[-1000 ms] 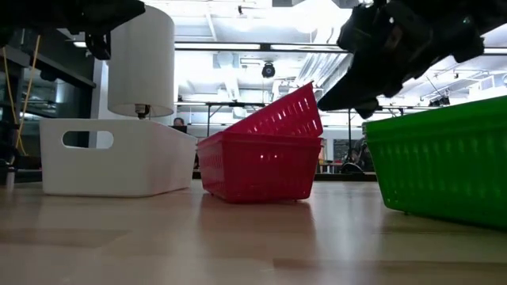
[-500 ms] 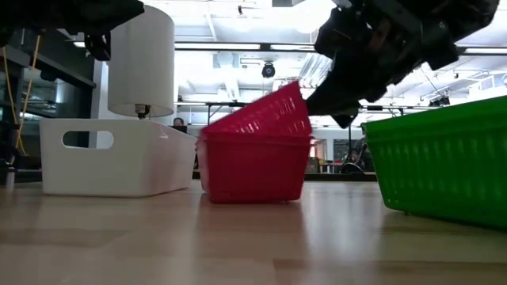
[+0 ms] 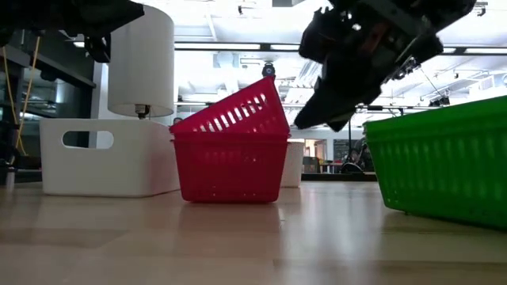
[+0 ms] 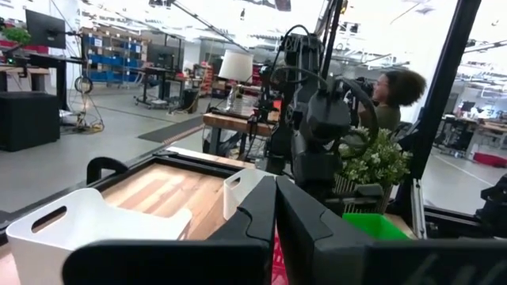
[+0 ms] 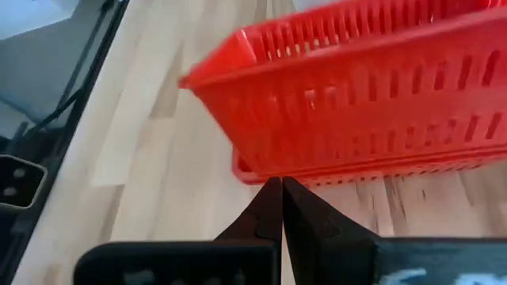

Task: Stack baskets by color
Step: Stack the top red bin on top of the stacked red bins, then stack the right white bin on top of the top white bin

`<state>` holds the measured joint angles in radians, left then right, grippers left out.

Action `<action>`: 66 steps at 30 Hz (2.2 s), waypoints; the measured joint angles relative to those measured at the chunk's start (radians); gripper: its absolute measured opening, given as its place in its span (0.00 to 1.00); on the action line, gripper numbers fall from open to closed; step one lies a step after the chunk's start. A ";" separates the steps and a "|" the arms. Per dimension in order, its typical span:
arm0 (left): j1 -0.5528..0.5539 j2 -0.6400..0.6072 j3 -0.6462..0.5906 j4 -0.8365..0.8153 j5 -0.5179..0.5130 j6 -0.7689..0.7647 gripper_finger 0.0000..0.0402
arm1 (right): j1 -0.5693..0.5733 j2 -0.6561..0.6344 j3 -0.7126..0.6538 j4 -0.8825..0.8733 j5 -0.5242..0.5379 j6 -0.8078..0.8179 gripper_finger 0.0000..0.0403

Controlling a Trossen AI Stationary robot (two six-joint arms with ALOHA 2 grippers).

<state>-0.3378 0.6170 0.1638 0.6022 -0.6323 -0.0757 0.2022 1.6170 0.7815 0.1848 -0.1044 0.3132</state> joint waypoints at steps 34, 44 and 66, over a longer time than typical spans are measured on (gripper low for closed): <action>0.000 0.000 0.000 -0.007 0.024 -0.003 0.00 | 0.024 -0.034 -0.028 0.279 0.231 -0.297 0.00; -0.035 0.000 0.000 -0.038 0.045 0.037 0.00 | 0.162 -0.225 -0.050 0.189 0.546 -0.407 0.00; -0.216 -0.076 0.001 -0.105 -0.207 0.150 0.00 | 0.136 -0.506 -0.450 0.606 0.580 -0.303 0.00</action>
<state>-0.5537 0.5411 0.1646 0.4969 -0.8389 0.0743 0.3385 1.1110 0.3311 0.7909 0.4757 0.0097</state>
